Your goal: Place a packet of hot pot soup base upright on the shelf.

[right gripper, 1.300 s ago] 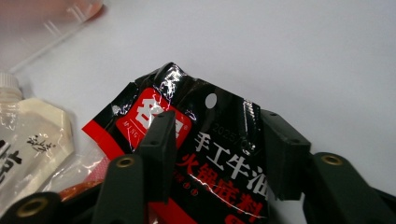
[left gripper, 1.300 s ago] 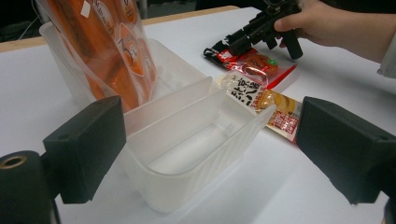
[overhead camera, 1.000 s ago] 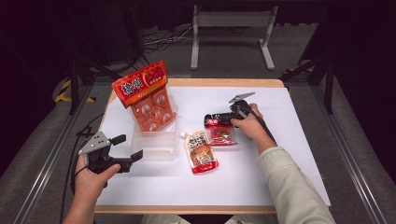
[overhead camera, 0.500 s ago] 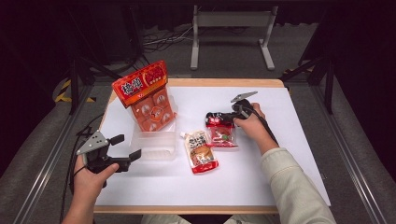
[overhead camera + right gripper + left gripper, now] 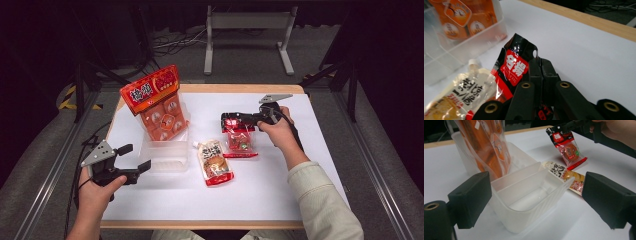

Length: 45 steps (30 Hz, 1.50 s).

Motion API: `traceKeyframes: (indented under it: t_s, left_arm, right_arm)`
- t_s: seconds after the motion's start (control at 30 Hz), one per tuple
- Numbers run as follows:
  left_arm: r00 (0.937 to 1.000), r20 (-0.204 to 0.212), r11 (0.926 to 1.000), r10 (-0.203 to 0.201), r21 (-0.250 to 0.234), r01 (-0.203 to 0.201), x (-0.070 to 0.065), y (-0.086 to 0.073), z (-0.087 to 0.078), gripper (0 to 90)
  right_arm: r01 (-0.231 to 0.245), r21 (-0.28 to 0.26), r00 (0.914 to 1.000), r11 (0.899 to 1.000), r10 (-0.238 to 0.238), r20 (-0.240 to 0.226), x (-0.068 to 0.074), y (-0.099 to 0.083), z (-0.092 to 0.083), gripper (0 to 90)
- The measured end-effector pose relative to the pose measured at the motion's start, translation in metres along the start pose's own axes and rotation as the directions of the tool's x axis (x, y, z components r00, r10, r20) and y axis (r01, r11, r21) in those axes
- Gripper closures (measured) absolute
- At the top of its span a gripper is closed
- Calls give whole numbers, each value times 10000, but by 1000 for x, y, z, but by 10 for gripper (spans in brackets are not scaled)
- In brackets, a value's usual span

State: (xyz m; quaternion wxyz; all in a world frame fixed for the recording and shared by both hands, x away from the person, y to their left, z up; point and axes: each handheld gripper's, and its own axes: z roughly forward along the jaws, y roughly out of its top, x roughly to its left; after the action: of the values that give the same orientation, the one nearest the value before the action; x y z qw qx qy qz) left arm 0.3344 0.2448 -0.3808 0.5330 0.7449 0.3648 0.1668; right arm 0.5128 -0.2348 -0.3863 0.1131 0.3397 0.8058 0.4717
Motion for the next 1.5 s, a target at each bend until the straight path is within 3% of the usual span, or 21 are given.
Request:
traceKeyframes:
  t_s: [0.33, 0.6, 0.77, 1.33, 1.5]
  left_arm:
    - [9999, 72, 9999, 87, 86, -88, -2, -1, -1, 104]
    - [9999, 80, 9998, 111, 165, -113, -3, -6, -2, 103]
    - [10000, 45, 9999, -30, 139, 29, -3, -10, -4, 103]
    - [9996, 230, 9997, 141, 194, -145, -5, -8, -3, 86]
    - [10000, 24, 9997, 27, 248, -28, -3, -9, -1, 40]
  right_arm:
    - [513, -1037, 9979, 9933, -551, -340, 16, 10, -31, 894]
    - [934, -1278, 9946, 9874, -983, -324, 25, 16, -44, 894]
    - [1118, -1693, 9925, 9792, -1186, -309, 28, 21, -53, 894]
    - [1723, -2546, 9789, 9516, -1942, -636, 42, 41, -68, 893]
    - [1932, -2932, 9703, 9363, -2267, -844, 49, 47, -69, 892]
